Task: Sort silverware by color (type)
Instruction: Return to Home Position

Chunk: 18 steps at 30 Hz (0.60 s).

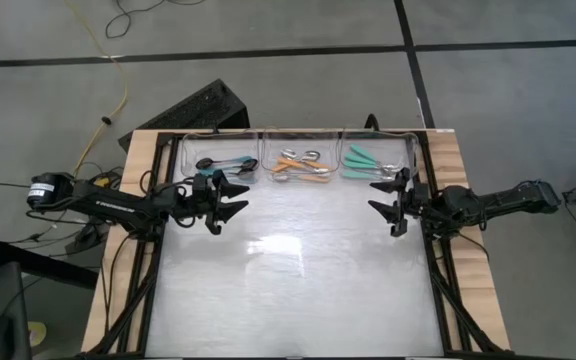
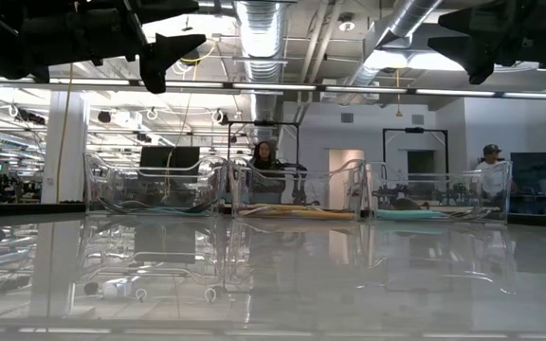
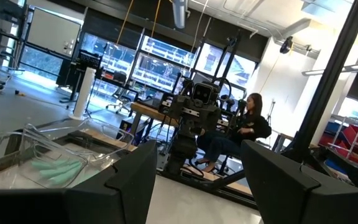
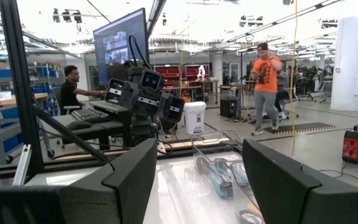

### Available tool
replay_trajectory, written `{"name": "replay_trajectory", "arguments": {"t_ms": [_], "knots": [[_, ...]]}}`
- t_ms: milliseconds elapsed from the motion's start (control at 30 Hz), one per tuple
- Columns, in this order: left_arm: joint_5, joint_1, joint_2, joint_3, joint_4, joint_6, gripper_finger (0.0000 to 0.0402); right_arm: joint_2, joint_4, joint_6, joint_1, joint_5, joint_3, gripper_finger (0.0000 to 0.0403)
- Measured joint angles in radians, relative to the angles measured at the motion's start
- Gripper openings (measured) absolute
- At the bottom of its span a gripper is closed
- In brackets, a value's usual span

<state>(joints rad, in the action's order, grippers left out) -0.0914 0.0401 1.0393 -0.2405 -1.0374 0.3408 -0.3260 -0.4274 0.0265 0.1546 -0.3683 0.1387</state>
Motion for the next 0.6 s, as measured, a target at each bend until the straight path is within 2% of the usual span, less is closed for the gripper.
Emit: {"name": "replay_trajectory", "arguments": {"t_ms": [600], "knots": [[0.0, 0.0, 0.0, 0.0, 0.022, 0.007, 0.0218, 0.0, 0.0, 0.0, 0.0, 0.0, 0.0, 0.0265]]}}
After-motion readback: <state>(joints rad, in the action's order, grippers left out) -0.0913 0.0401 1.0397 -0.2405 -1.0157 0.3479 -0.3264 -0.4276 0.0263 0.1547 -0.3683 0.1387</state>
